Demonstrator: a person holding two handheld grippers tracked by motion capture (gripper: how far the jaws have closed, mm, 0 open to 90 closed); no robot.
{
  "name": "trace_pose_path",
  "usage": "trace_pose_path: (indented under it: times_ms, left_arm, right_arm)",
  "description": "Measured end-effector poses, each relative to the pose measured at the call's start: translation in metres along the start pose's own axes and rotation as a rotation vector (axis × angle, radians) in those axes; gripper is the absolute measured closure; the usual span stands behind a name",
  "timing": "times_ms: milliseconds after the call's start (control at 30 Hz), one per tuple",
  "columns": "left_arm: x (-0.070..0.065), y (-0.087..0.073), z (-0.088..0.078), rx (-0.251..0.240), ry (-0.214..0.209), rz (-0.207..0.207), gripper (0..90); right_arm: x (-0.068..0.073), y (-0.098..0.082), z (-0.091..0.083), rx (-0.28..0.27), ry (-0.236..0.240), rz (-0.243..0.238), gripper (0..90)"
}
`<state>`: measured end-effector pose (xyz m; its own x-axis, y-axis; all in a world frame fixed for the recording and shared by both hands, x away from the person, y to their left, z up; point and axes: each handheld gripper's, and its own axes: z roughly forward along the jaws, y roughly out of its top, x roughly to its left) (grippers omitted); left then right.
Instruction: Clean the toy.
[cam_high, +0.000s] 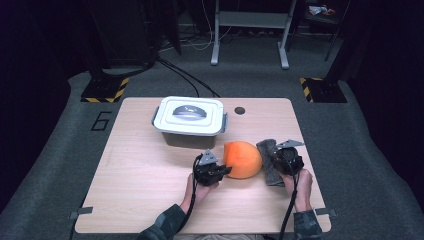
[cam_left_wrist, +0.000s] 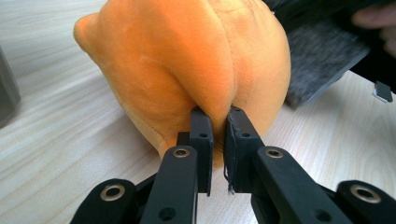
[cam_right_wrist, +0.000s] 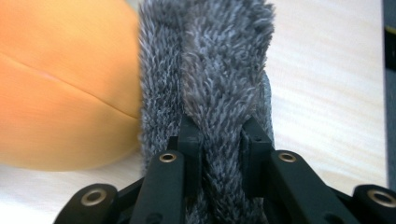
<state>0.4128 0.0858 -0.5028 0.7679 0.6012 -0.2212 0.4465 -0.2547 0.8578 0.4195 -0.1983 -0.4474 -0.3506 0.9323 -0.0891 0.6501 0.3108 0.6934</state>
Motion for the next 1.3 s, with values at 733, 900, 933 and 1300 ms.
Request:
trace_pose_path:
  times_ms: [733, 900, 933, 1300]
  left_arm:
    - [-0.004, 0.005, 0.000, 0.024, 0.004, 0.037, 81.3]
    - [-0.004, 0.004, 0.001, 0.028, -0.002, 0.033, 81.1]
    - [-0.003, 0.004, 0.001, 0.028, -0.005, 0.031, 81.1]
    - [-0.003, 0.003, 0.001, 0.029, -0.002, 0.035, 81.2]
  right_arm:
    - [0.081, 0.040, -0.021, -0.099, 0.124, -0.227, 74.4]
    - [0.083, 0.039, -0.015, -0.080, 0.074, -0.248, 74.4]
    - [0.083, 0.039, -0.015, -0.080, 0.074, -0.248, 74.4]
    - [0.077, 0.037, -0.011, -0.083, 0.073, -0.228, 74.6]
